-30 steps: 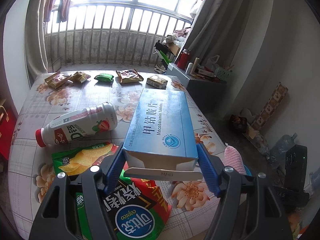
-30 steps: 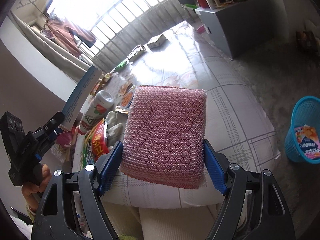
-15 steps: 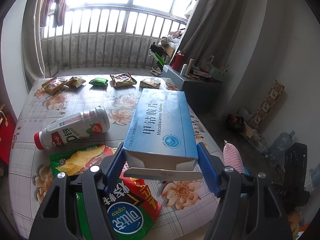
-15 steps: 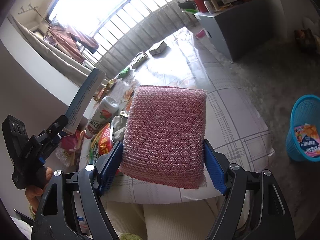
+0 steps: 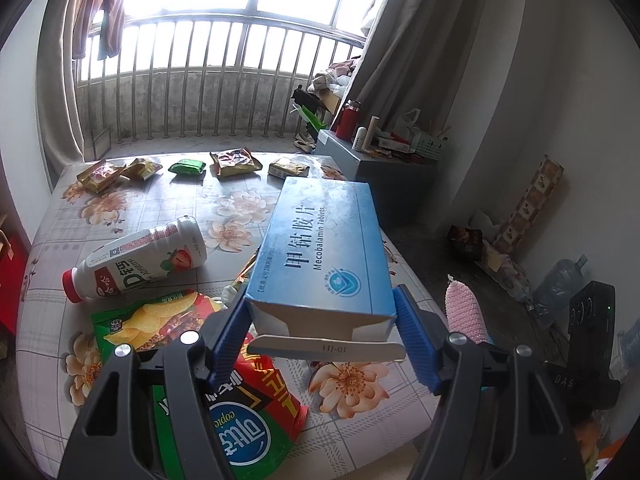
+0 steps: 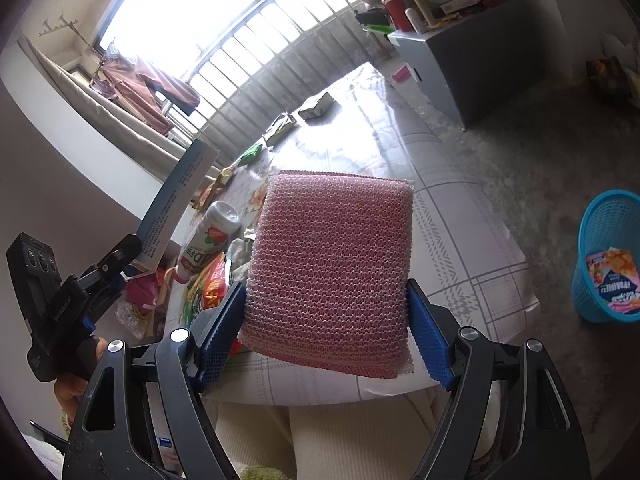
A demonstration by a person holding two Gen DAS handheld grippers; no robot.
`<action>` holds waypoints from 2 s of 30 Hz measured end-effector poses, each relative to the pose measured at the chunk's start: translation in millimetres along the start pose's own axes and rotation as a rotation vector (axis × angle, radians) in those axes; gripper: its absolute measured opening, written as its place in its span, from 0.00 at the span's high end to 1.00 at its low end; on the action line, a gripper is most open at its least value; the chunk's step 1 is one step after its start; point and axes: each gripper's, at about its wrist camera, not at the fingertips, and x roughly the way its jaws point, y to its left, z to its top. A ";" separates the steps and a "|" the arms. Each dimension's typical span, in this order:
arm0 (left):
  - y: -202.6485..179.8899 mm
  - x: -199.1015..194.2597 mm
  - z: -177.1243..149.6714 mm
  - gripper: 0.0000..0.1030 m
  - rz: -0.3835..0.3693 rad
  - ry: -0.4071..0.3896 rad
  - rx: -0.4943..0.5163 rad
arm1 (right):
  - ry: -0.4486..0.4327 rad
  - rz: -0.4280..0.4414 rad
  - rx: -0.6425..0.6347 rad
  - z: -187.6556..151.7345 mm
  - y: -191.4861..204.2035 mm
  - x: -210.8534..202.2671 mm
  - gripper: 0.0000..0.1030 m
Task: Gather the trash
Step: 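Lift the blue box with the left tool while the right tool lifts the pink sponge, then carry the box and sponge over the wastebasket and open both tools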
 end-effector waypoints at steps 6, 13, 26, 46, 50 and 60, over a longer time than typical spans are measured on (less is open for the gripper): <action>-2.7 0.7 0.0 0.34 -0.002 0.001 0.004 | -0.005 0.003 0.005 -0.9 -2.2 -2.9 0.29; -3.4 1.5 0.2 0.34 -0.004 0.002 0.006 | -0.007 0.005 0.008 0.0 -3.3 -3.5 0.29; -9.7 4.0 1.5 0.34 -0.014 0.005 0.020 | -0.030 0.006 0.027 -0.8 -7.3 -11.9 0.29; -34.5 15.3 2.1 0.34 -0.052 0.018 0.070 | -0.085 0.008 0.074 -0.1 -22.2 -29.3 0.29; -46.4 19.5 2.7 0.34 -0.068 0.024 0.087 | -0.109 0.005 0.093 -0.6 -29.8 -38.8 0.29; -86.3 33.9 3.2 0.34 -0.119 0.043 0.141 | -0.175 -0.010 0.156 -0.6 -52.8 -64.9 0.29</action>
